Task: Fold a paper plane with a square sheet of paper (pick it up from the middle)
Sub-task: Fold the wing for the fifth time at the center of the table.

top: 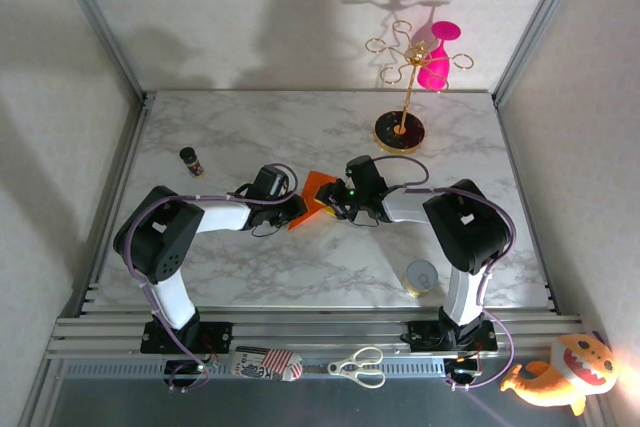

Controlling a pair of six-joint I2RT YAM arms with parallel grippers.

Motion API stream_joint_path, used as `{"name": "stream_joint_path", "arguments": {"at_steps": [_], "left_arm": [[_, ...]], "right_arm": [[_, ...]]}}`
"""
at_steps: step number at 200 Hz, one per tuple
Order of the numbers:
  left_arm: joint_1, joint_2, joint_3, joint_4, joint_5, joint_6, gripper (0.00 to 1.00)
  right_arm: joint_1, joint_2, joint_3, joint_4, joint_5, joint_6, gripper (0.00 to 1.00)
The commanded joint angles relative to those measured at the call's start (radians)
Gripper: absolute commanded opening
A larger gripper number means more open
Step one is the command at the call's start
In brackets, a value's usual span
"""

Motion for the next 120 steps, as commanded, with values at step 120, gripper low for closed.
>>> {"name": "stream_joint_path", "arguments": {"at_steps": [120], "left_arm": [[0.023, -0.088, 0.015, -0.04, -0.011, 0.15, 0.29]], "right_arm": [[-0.036, -0.016, -0.001, 0.008, 0.02, 0.012, 0.01]]}}
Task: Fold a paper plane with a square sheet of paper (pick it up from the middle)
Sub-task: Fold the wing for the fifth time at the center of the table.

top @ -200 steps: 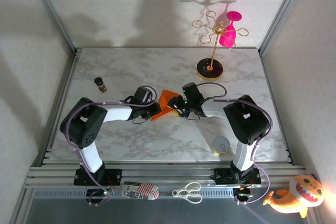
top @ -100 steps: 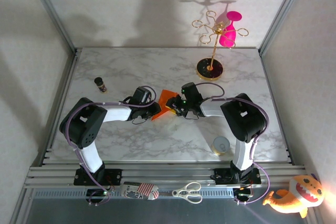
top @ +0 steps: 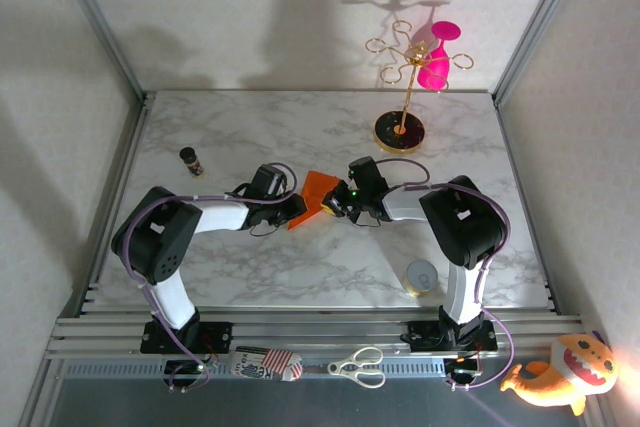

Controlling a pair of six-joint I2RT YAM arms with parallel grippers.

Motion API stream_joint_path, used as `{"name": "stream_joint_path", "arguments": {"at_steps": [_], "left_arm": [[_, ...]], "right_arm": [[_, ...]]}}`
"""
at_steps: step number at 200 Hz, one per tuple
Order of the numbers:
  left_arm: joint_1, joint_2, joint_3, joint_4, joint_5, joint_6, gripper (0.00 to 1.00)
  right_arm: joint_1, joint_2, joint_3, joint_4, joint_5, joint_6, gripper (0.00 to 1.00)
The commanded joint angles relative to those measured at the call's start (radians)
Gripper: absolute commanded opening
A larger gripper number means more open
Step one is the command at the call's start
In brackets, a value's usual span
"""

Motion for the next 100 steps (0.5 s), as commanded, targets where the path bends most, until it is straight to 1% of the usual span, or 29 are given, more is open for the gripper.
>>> {"name": "stream_joint_path", "arguments": {"at_steps": [1, 28, 61, 81, 100], "left_arm": [[0.01, -0.07, 0.018, -0.034, -0.027, 0.103, 0.29], [-0.02, -0.117, 0.035, 0.003, -0.066, 0.233, 0.39], [-0.079, -0.151, -0.009, 0.122, -0.11, 0.385, 0.52], [-0.115, -0.156, -0.024, 0.164, -0.147, 0.491, 0.57], [-0.153, -0.143, -0.036, 0.215, -0.171, 0.605, 0.59]], "right_arm": [[-0.01, -0.051, -0.003, 0.008, 0.04, -0.003, 0.01], [-0.023, -0.124, -0.034, -0.022, 0.092, -0.005, 0.0], [-0.05, -0.196, -0.068, -0.077, 0.126, 0.001, 0.0], [-0.066, -0.228, -0.08, -0.107, 0.135, 0.011, 0.0], [-0.075, -0.243, -0.081, -0.13, 0.139, 0.024, 0.0]]}}
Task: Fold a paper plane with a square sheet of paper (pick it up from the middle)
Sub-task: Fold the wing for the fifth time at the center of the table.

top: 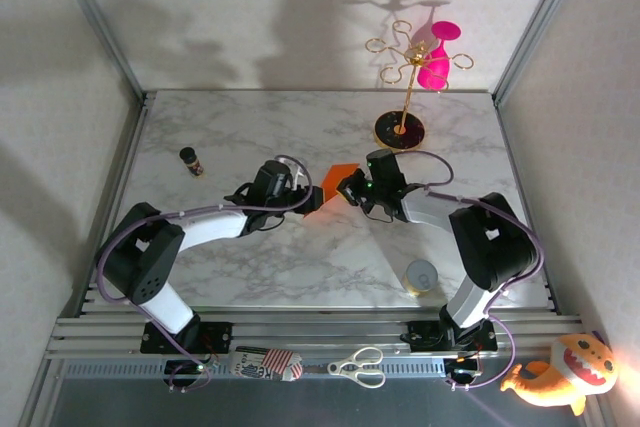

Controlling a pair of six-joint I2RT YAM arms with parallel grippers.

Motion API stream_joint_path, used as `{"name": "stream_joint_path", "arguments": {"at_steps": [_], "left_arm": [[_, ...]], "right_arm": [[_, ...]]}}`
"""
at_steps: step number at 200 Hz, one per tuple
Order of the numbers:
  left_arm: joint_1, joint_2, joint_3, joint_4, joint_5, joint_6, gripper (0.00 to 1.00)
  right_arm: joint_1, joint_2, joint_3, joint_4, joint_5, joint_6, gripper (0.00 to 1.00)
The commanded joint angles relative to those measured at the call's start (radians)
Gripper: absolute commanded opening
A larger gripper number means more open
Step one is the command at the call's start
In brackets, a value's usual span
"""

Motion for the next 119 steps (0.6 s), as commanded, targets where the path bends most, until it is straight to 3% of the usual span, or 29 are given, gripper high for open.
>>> {"name": "stream_joint_path", "arguments": {"at_steps": [1, 54, 91, 119], "left_arm": [[-0.043, -0.006, -0.027, 0.086, -0.067, 0.206, 0.59], [-0.116, 0.089, -0.045, 0.168, -0.157, 0.466, 0.59], [-0.134, 0.15, -0.047, 0.239, -0.241, 0.486, 0.59], [-0.148, 0.159, -0.07, 0.285, -0.234, 0.523, 0.57]], "right_arm": [[-0.013, -0.033, -0.02, -0.067, 0.031, 0.023, 0.01], [-0.028, -0.027, -0.008, -0.092, -0.004, 0.045, 0.01], [-0.031, -0.021, 0.009, -0.116, -0.022, 0.043, 0.02], [-0.035, -0.023, 0.006, -0.121, -0.027, 0.057, 0.02]]}}
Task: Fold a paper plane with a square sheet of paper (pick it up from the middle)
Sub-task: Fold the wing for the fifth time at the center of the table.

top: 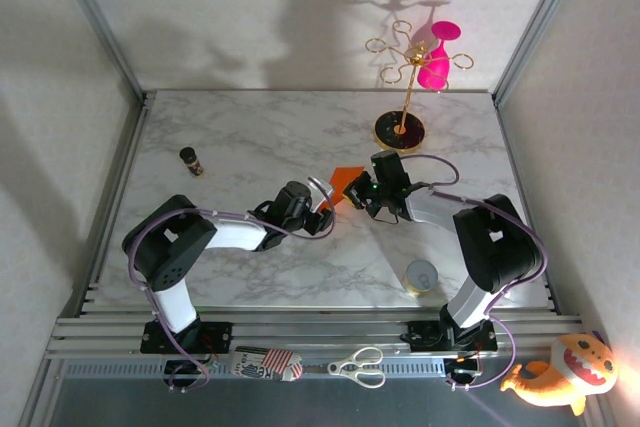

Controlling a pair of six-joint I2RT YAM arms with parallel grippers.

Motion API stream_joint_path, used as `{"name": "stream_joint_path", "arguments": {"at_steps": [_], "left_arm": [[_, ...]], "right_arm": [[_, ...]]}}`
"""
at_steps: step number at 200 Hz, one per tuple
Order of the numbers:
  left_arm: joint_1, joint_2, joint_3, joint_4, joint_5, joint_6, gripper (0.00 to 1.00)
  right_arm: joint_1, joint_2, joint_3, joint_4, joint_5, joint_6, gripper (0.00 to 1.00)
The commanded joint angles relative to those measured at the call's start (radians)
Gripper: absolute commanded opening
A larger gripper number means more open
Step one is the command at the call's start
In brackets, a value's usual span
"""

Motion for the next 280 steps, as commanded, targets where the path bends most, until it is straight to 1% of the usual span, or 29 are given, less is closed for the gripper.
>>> {"name": "stream_joint_path", "arguments": {"at_steps": [1, 26, 50, 119, 148, 165, 183, 210, 230, 255, 267, 280], "left_arm": [[-0.019, 0.011, -0.024, 0.084, -0.032, 0.064, 0.57], [-0.028, 0.021, -0.035, 0.096, -0.008, 0.097, 0.55], [-0.038, 0.04, -0.034, 0.11, 0.004, 0.126, 0.51], [-0.048, 0.075, -0.028, 0.132, -0.011, 0.168, 0.29], [-0.048, 0.087, -0.023, 0.129, 0.0, 0.166, 0.21], [-0.048, 0.095, -0.023, 0.128, 0.006, 0.164, 0.17], [-0.048, 0.102, -0.021, 0.125, 0.012, 0.164, 0.14], [-0.048, 0.105, -0.017, 0.115, 0.029, 0.162, 0.09], [-0.047, 0.108, -0.012, 0.104, 0.047, 0.155, 0.06], [-0.043, 0.108, 0.001, 0.07, 0.083, 0.146, 0.02], [-0.039, 0.107, 0.011, 0.048, 0.106, 0.136, 0.0], [-0.031, 0.105, 0.024, 0.024, 0.138, 0.112, 0.0]], "right_arm": [[-0.009, -0.01, 0.007, -0.028, -0.019, 0.022, 0.02], [-0.011, -0.01, 0.007, -0.026, -0.028, 0.044, 0.03], [-0.013, -0.001, 0.015, -0.026, -0.035, 0.059, 0.04], [-0.012, 0.028, 0.033, -0.044, -0.059, 0.067, 0.05], [-0.013, 0.033, 0.031, -0.047, -0.066, 0.07, 0.09], [-0.013, 0.034, 0.032, -0.05, -0.07, 0.068, 0.14], [-0.012, 0.034, 0.035, -0.055, -0.069, 0.061, 0.24], [-0.013, 0.02, 0.045, -0.098, -0.032, 0.041, 0.47], [-0.022, 0.003, 0.045, -0.12, 0.0, 0.026, 0.59], [-0.036, -0.022, 0.044, -0.147, 0.04, -0.002, 0.66], [-0.042, -0.034, 0.042, -0.159, 0.058, -0.017, 0.68], [-0.046, -0.049, 0.036, -0.167, 0.084, -0.034, 0.7]]}}
